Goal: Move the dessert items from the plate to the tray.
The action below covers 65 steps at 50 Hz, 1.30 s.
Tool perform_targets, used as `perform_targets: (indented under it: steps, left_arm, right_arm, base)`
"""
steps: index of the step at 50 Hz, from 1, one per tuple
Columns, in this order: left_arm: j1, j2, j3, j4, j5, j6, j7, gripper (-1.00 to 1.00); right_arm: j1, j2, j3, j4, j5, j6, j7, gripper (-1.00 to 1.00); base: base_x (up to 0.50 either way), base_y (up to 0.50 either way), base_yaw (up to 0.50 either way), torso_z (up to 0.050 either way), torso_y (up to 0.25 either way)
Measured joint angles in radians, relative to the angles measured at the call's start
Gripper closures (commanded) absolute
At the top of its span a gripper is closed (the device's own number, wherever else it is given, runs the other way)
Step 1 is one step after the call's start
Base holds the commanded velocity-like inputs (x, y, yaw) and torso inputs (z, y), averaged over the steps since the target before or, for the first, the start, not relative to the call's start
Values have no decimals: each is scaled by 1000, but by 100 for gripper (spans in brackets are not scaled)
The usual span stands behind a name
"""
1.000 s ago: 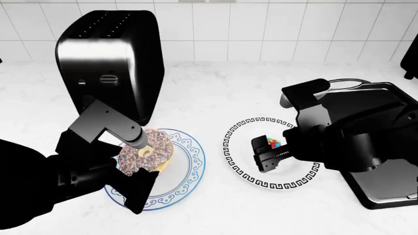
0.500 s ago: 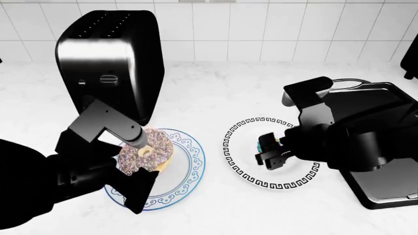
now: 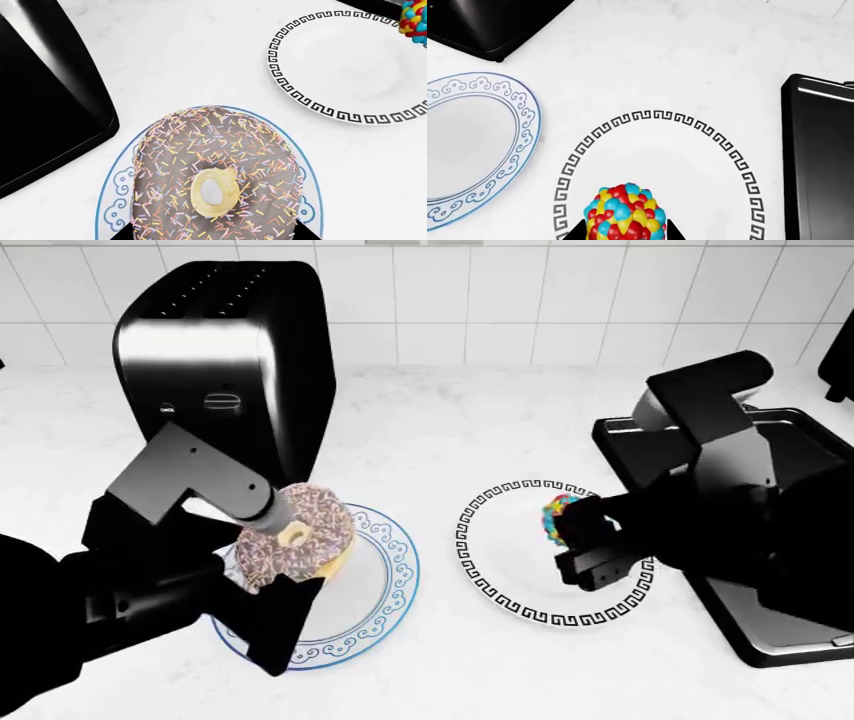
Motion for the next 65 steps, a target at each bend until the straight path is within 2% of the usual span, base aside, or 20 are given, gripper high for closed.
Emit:
perform_targets:
  steps: [13,33,65]
  left_arm:
    - [-54,-32,-3,71,-115,44,-73,100]
    - [-88,-44,3,108,-170,66,-111,100]
    - [-97,-40,16,109,-169,69,-111,100]
  right_arm:
    - [10,105,48,-173,141,-70,71,100]
    - [25,165,88,-266,216,-119,91,100]
    - [29,175,85,-282,224,-123,80,100]
  base:
    - [0,0,0,0,0]
    - [-56,-500,0,0,0]
    - [-1,-500,0,0,0]
